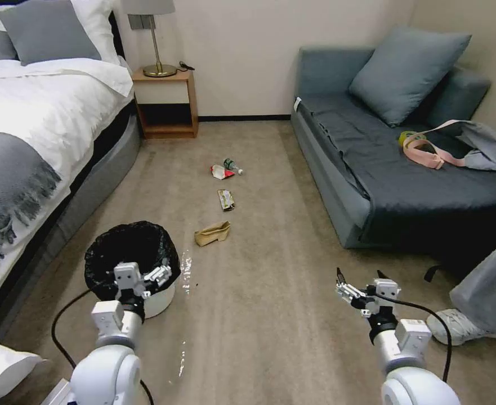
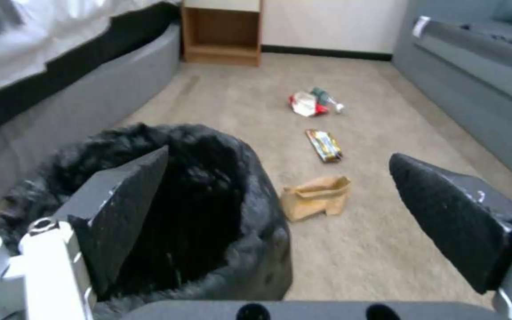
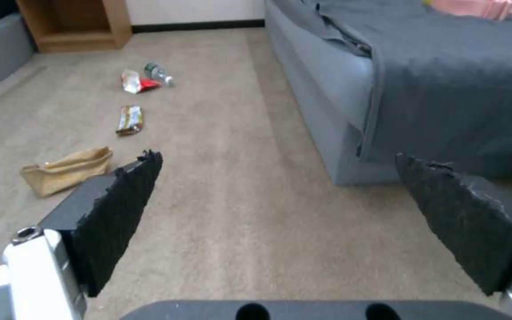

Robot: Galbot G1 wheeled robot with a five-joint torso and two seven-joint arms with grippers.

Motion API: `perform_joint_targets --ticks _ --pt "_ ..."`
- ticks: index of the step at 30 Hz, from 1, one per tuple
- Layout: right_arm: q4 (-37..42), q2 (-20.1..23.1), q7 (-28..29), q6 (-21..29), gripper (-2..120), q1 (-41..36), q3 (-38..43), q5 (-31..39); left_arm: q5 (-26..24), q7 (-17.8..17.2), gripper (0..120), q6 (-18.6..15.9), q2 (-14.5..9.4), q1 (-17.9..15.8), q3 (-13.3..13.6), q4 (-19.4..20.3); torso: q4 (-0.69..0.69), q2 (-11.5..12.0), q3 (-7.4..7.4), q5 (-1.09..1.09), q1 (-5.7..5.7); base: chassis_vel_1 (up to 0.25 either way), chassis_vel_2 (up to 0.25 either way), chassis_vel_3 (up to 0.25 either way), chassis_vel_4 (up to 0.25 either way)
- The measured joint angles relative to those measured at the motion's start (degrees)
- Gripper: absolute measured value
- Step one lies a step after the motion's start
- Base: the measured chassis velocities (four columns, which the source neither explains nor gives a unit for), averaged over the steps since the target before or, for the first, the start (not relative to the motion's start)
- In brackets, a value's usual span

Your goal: Pick up the trash bin, then pick up the garbage on the floor and place it into the trash bin.

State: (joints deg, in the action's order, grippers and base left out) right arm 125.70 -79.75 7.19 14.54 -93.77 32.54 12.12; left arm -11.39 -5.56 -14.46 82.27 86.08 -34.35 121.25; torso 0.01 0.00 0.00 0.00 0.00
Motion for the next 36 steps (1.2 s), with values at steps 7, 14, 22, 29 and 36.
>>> perform_joint_targets --ticks 7,14,22,29,36 --pt "2.3 1.9 1.0 2.5 100 -0.9 0.2 2.1 -1.6 -0.7 100 -1.9 -0.6 -0.4 -0.5 1.0 0.00 0.0 -0.01 0.00 0.00 0.000 0.000 0.000 0.000" --pt "9.3 7.1 4.6 11.7 100 -4.1 1.1 10.1 -7.8 -3.6 100 -9.0 -3.0 -1.7 -3.5 4.8 -0.01 0.0 0.00 0.00 0.00 0.000 0.000 0.000 0.000" --pt "10.4 9.9 4.5 14.9 100 -5.5 -0.7 11.6 -12.8 -5.9 100 -14.8 -5.4 -2.6 -6.8 8.2 0.01 0.0 0.00 0.06 0.00 0.000 0.000 0.000 0.000" --pt "7.4 10.1 3.1 12.1 100 -3.9 -1.4 10.6 -20.7 -9.7 100 -23.9 -8.1 -3.9 -11.0 12.4 0.00 0.0 0.00 0.02 0.00 0.000 0.000 0.000 0.000" --pt "5.4 10.5 2.5 10.3 100 -2.2 -2.1 10.5 -21.8 -10.8 100 -24.6 -11.3 -7.2 -14.0 6.8 -0.01 0.0 0.00 0.00 0.00 0.000 0.000 0.000 0.000"
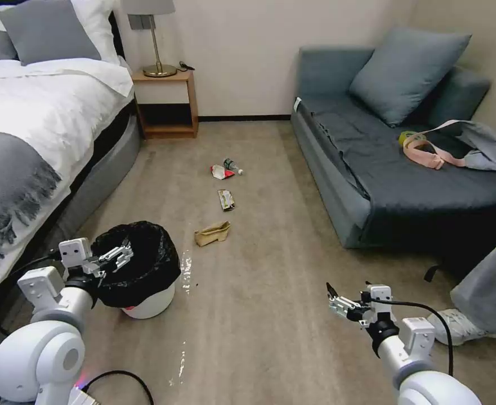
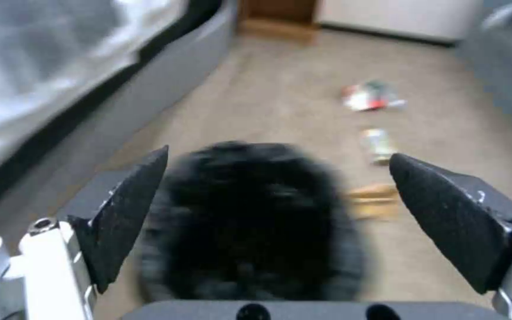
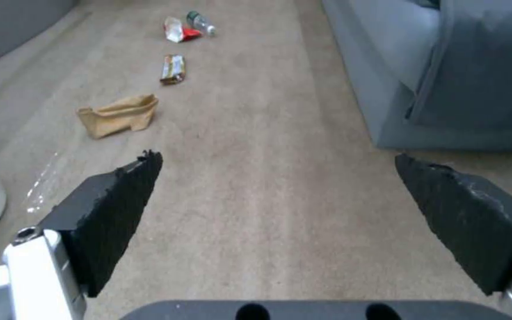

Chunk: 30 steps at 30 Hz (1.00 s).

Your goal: Pick up the trash bin, then pick up the garbage on the floor and place it into the trash bin.

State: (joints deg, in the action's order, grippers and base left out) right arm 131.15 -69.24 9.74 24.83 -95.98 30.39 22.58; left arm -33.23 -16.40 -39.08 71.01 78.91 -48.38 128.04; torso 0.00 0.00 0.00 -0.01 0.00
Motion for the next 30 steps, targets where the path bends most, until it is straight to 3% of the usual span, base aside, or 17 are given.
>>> perform_joint_targets --ticks 2,4,7,14,30 --pt "-0.3 0.2 -0.1 -0.3 100 0.4 0.0 0.1 -0.3 -0.5 100 -0.1 -1.5 -1.6 -1.4 -3.1 0.00 0.0 0.00 0.04 0.00 0.000 0.000 0.000 0.000" --pt "-0.3 0.3 -0.2 -0.3 100 0.4 0.0 0.1 -0.3 -0.5 100 -0.1 -1.6 -1.7 -1.5 -3.3 0.00 0.0 0.00 0.03 0.00 0.000 0.000 0.000 0.000" --pt "-0.6 0.6 -0.3 -0.8 100 0.9 0.0 0.4 0.1 -0.7 100 -0.1 -2.5 -2.7 -1.8 -7.1 0.00 0.0 0.00 0.03 0.00 0.000 0.000 0.000 0.000" --pt "-1.0 0.6 -0.4 -1.5 100 1.0 0.0 0.4 0.2 -0.8 100 0.0 -3.7 -4.6 -1.9 -9.9 0.01 0.0 0.00 -0.01 0.00 0.000 0.000 0.000 0.000" --pt "-2.9 -1.6 -0.5 -2.4 100 1.5 -2.1 -1.3 -1.1 -0.9 99 -1.0 -8.4 -11.9 0.7 -21.8 0.00 0.0 0.00 0.01 0.00 0.000 0.000 0.000 0.000"
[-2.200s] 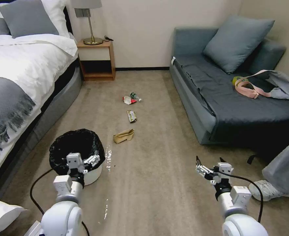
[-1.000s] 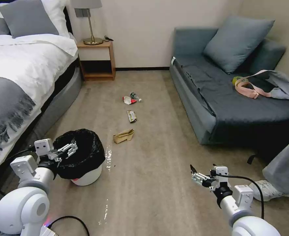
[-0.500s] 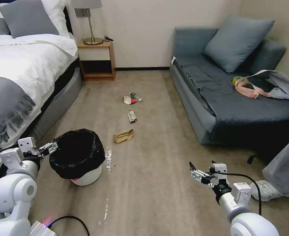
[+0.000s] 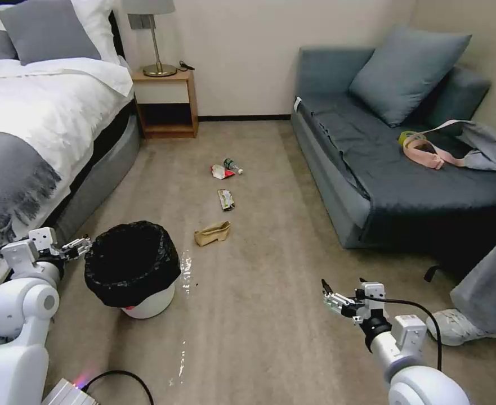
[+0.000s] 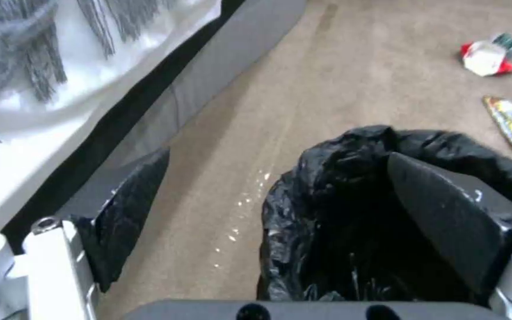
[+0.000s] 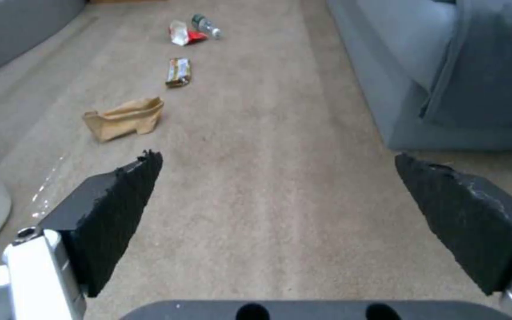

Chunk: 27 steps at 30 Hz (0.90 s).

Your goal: Pick up the trash bin, then pick up the garbage on the floor and place it into the trash bin.

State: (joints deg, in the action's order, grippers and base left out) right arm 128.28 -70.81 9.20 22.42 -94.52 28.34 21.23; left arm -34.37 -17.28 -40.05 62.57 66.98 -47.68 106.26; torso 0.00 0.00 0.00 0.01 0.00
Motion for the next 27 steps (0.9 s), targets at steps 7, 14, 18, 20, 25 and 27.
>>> perform_joint_targets --ticks 7,14,18,20,25,27 --pt "-0.4 -0.8 0.0 -0.1 100 0.3 -0.8 -0.9 1.8 0.9 99 0.6 0.1 -2.4 2.0 -5.5 0.00 0.0 0.00 -0.01 0.00 0.000 0.000 0.000 0.000" --pt "-0.9 -1.4 -0.1 -0.2 100 0.3 -1.2 -2.1 4.4 2.0 99 2.0 1.3 -5.0 4.9 -12.1 0.00 0.0 0.00 0.00 0.00 0.000 0.000 0.000 0.000" --pt "-1.2 -1.7 -0.1 -0.4 100 0.1 -1.2 -2.5 5.7 2.6 99 2.7 2.0 -6.3 6.3 -14.7 0.00 0.0 0.00 0.00 0.00 0.000 0.000 0.000 0.000" --pt "-1.5 -1.8 -0.2 -0.5 100 0.1 -1.3 -2.7 6.3 2.8 99 3.2 2.4 -7.2 7.2 -16.2 0.00 0.0 0.00 0.00 0.00 0.000 0.000 0.000 0.000" --pt "-1.9 -1.9 -0.2 -0.5 100 0.5 -1.6 -2.9 7.1 2.9 99 3.6 3.3 -9.1 8.8 -19.1 0.00 0.0 0.00 -0.01 0.00 0.000 0.000 0.000 0.000" --pt "-2.0 -2.0 -0.2 -0.5 100 0.7 -1.7 -2.9 7.4 2.9 99 3.7 3.4 -9.4 9.1 -19.7 0.00 0.0 0.00 -0.01 0.00 0.000 0.000 0.000 0.000"
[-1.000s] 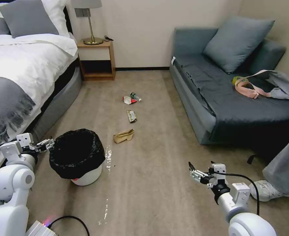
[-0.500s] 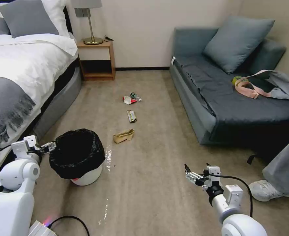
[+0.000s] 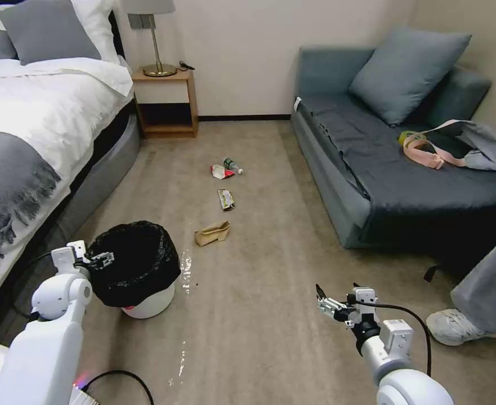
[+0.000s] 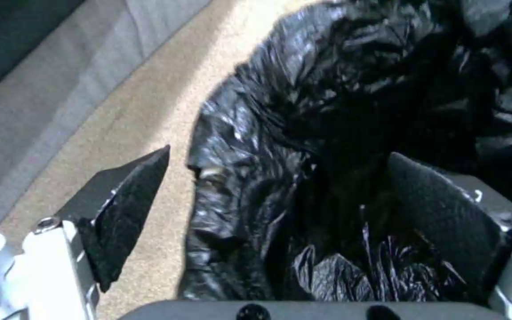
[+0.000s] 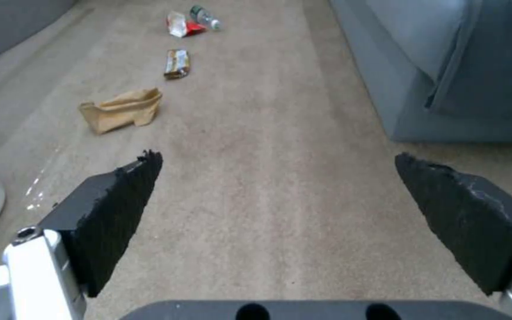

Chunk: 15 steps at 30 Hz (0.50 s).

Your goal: Pick up the trash bin, then pick up the garbage on the floor and place it into the trash bin.

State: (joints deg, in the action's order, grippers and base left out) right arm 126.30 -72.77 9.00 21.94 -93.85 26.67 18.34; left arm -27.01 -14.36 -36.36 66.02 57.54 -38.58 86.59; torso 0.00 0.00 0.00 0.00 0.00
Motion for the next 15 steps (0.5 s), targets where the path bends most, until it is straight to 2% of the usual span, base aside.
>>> perform_joint_targets --ticks 10,15 --pt "-1.3 0.1 0.0 0.1 100 1.4 -1.0 -0.1 1.0 0.0 97 0.3 0.4 -1.3 1.1 -3.7 0.00 0.0 0.00 0.00 0.00 0.000 0.000 0.000 0.000" --pt "-2.1 0.1 0.0 0.4 100 2.3 -1.8 -0.1 1.5 0.0 84 0.8 0.6 -1.6 1.1 -5.0 0.01 0.0 0.01 -0.01 0.00 0.000 0.000 0.000 0.000"
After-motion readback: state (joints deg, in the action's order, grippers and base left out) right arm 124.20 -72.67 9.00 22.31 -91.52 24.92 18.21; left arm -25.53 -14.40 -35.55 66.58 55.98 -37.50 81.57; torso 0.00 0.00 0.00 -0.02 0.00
